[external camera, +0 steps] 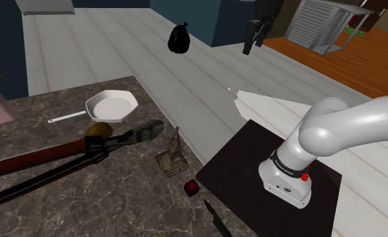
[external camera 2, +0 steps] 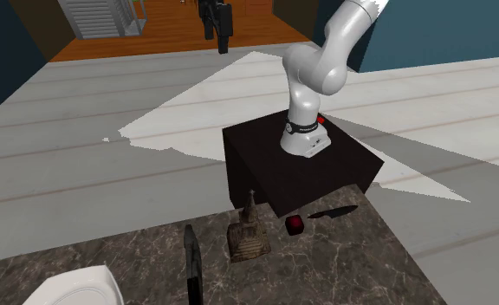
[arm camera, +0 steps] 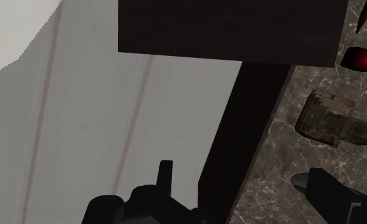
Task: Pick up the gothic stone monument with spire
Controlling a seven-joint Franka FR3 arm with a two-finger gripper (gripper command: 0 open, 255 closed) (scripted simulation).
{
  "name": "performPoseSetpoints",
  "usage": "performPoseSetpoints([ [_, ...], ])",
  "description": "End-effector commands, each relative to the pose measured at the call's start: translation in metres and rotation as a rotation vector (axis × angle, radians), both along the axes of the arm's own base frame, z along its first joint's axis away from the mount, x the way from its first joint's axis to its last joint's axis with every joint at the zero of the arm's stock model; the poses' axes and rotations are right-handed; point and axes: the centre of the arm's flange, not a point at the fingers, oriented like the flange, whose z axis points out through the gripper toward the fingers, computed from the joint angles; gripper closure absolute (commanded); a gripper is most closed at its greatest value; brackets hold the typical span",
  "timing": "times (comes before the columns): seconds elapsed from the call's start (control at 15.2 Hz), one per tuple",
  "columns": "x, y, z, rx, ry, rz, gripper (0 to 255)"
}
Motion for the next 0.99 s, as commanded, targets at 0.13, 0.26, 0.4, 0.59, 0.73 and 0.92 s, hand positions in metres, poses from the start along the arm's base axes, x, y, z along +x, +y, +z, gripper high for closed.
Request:
performPoseSetpoints([
  [0.13,0.008,0.016,-0.019,0.007,0.011,0.0,0],
  [0.26,0.016,0.031,-0.039,0.014,0.022,0.0,0],
  [0.4,0.023,0.047,-0.058,0.022,0.033,0.0,0],
  [0.59,0.034,0.071,-0.087,0.032,0.049,-0.001,0],
  [0.73,0.041,0.087,-0.106,0.039,0.06,-0.001,0],
  [0.92,0.051,0.112,-0.135,0.05,0.077,-0.001,0],
])
